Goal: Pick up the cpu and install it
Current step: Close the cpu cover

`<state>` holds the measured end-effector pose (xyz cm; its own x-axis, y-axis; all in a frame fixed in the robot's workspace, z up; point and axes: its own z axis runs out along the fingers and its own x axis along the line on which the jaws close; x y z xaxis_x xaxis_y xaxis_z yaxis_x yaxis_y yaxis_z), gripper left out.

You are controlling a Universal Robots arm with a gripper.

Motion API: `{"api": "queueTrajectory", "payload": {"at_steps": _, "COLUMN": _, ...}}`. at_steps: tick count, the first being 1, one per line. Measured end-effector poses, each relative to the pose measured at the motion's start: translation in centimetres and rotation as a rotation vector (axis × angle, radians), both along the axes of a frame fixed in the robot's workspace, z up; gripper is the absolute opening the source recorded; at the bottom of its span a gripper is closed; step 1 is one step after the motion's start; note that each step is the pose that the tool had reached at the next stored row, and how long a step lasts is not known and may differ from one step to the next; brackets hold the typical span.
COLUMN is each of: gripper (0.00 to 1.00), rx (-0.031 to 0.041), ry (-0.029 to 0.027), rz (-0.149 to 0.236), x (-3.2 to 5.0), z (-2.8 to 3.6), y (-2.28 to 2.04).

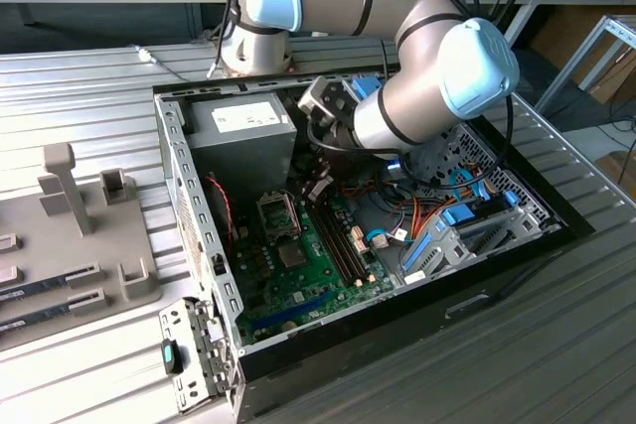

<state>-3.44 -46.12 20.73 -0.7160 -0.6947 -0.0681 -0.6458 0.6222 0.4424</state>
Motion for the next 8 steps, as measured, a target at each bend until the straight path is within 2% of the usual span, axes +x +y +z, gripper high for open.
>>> {"api": "queueTrajectory", "payload": {"at_steps": 3, "gripper": 0.11, "rx": 0.0076, "ry": 0.0022, "rz": 0.0, "x": 0.14, "z": -0.02, "y": 0.0}}
{"api": "queueTrajectory", "payload": {"at_steps": 6, "gripper": 0.11, "rx": 0.0202, "ry": 0.0042, "rz": 0.0, "x": 0.15, "z": -0.11, "y": 0.0}}
{"api": "queueTrajectory", "payload": {"at_steps": 8, "gripper": 0.11, "rx": 0.0254, "ry": 0.0069, "rz": 0.0, "x": 0.15, "z": -0.31, "y": 0.01}}
